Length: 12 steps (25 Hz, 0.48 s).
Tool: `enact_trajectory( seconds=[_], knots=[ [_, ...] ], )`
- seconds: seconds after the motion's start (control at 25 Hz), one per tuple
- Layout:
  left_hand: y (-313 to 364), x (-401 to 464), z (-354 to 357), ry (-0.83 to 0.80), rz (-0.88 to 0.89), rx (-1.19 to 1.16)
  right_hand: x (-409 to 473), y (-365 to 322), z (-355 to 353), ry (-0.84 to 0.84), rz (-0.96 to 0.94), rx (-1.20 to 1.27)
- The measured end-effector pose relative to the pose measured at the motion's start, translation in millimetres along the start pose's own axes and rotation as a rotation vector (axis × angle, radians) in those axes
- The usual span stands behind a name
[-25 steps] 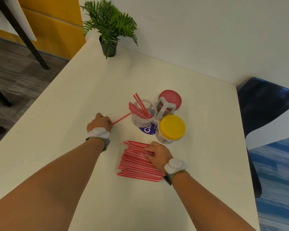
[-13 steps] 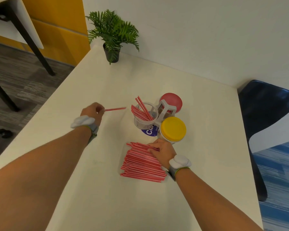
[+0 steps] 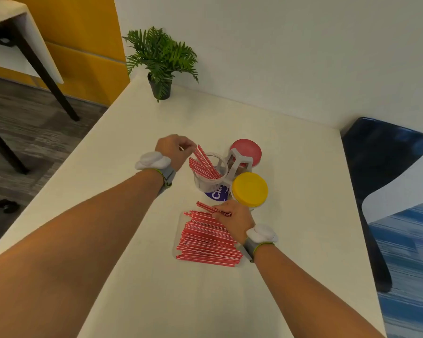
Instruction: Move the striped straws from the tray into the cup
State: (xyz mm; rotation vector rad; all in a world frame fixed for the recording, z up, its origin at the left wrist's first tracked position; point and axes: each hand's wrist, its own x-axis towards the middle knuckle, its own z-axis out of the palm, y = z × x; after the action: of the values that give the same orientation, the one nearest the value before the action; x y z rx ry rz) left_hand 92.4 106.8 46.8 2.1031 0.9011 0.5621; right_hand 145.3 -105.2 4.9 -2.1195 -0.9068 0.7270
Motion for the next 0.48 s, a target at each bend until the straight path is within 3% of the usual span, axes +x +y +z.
enact_trajectory(
  seconds=[0.12,0.32,0.48],
  knots=[
    [-9,-10,11,0.009,-0.019,0.011,10,-10,-8,0.083,-0.056,0.038],
    [-30,-38,17,0.195,-0.206,-0.195,52,-46,-23,0.171,-0.179,0.129],
    [-56,-71,28,0.011,-0.319,-0.158,87,-76,-25,0.219,-0.249,0.196]
  ],
)
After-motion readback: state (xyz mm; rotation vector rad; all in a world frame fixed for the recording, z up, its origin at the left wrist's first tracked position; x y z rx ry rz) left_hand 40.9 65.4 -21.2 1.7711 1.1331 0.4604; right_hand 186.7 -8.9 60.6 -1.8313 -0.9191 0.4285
